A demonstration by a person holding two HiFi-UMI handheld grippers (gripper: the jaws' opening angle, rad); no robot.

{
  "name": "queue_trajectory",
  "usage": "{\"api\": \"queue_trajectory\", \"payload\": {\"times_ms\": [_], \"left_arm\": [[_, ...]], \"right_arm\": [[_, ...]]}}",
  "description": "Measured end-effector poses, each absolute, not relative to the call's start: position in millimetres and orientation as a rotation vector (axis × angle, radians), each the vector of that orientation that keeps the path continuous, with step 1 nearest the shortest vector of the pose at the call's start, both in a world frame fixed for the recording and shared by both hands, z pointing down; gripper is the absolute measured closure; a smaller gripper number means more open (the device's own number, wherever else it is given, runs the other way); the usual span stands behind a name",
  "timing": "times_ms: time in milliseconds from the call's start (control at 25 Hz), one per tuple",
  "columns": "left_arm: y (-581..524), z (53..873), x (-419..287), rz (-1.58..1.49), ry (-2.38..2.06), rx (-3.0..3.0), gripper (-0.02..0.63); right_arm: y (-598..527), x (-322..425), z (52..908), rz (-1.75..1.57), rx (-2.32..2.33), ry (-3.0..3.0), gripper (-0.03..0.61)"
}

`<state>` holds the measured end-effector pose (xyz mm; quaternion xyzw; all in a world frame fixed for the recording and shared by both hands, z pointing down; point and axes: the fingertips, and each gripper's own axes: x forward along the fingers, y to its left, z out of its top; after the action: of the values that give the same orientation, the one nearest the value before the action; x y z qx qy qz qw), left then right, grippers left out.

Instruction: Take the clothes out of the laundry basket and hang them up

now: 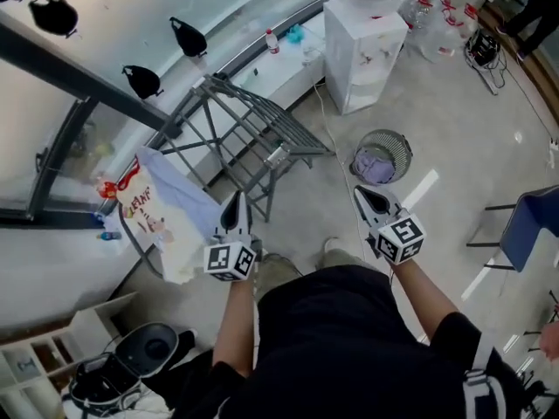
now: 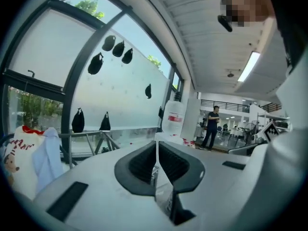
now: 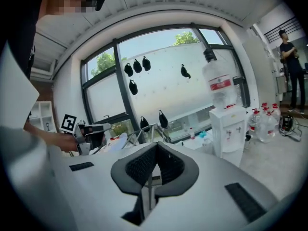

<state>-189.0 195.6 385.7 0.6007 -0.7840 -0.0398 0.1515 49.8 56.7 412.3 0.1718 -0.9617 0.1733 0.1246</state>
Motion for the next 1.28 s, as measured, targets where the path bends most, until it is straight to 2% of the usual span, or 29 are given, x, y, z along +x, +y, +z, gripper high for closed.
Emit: {"api": "queue_trajectory", "payload": {"times_ms": [200, 440, 920, 1280], "left_arm": [[170.0, 383.3, -134.9, -0.046, -2.184, 1.788, 0.595], [133.8, 372.0, -82.4, 0.095, -2.051, 1.994, 0.597], [103.1, 387.8, -39.9, -0.001, -1.851, 2.057, 0.595], [111.9, 410.9, -34.6, 0.0, -1.802, 2.02, 0.595]], "right_arm": [[18.7, 130.8, 418.6, 0.547, 0.701, -2.77, 0.578], [-12.6, 182.1, 405.3, 0.597, 0.845, -2.809, 0.578], [-7.2, 217.8, 411.2, 0.616, 0.984, -2.695, 0.578], [7.1, 226.3, 421.4, 0.64, 1.005, -2.646, 0.578]]}}
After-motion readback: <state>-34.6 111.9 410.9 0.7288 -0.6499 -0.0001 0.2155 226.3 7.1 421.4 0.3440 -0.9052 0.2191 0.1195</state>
